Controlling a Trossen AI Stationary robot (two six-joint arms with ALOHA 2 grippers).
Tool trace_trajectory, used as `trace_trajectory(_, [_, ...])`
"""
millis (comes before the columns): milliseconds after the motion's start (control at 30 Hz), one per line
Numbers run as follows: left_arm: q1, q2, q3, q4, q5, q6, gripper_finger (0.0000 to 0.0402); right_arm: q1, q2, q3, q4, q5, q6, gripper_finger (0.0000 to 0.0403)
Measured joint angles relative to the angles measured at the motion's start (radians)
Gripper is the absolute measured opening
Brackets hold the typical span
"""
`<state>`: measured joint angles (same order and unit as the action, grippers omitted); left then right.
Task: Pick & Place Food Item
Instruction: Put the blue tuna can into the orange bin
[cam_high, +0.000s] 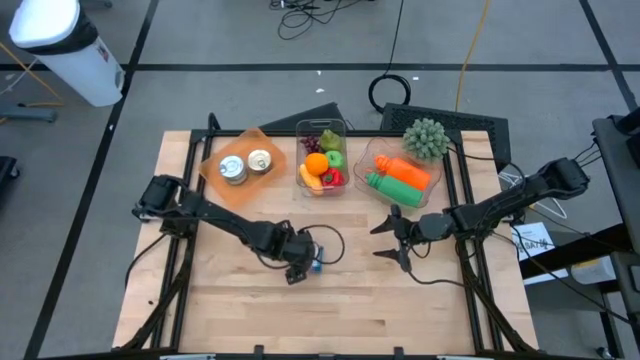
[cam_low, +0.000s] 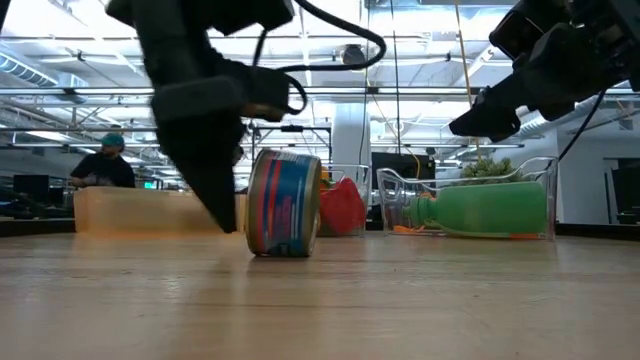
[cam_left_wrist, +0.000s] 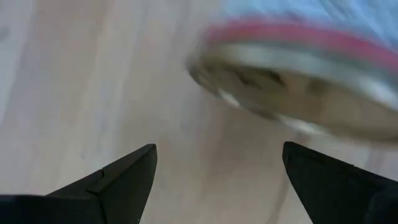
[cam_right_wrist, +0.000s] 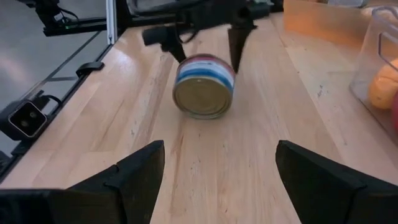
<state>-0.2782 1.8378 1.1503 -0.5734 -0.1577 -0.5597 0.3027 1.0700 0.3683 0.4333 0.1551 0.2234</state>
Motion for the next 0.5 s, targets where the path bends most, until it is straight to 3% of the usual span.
trace_trajectory(200, [-0.032,-0.063,0.0,-0.028,-0.12,-0.134,0.036,0.0,0.015,0.0,0.004,0.0,-0.002,0.0294])
trace_trajectory(500, [-0.064,-0.144,0.001,0.174,-0.104,-0.463,0.036,0.0,0.015,0.0,0.009,0.0,0.0,0.0294])
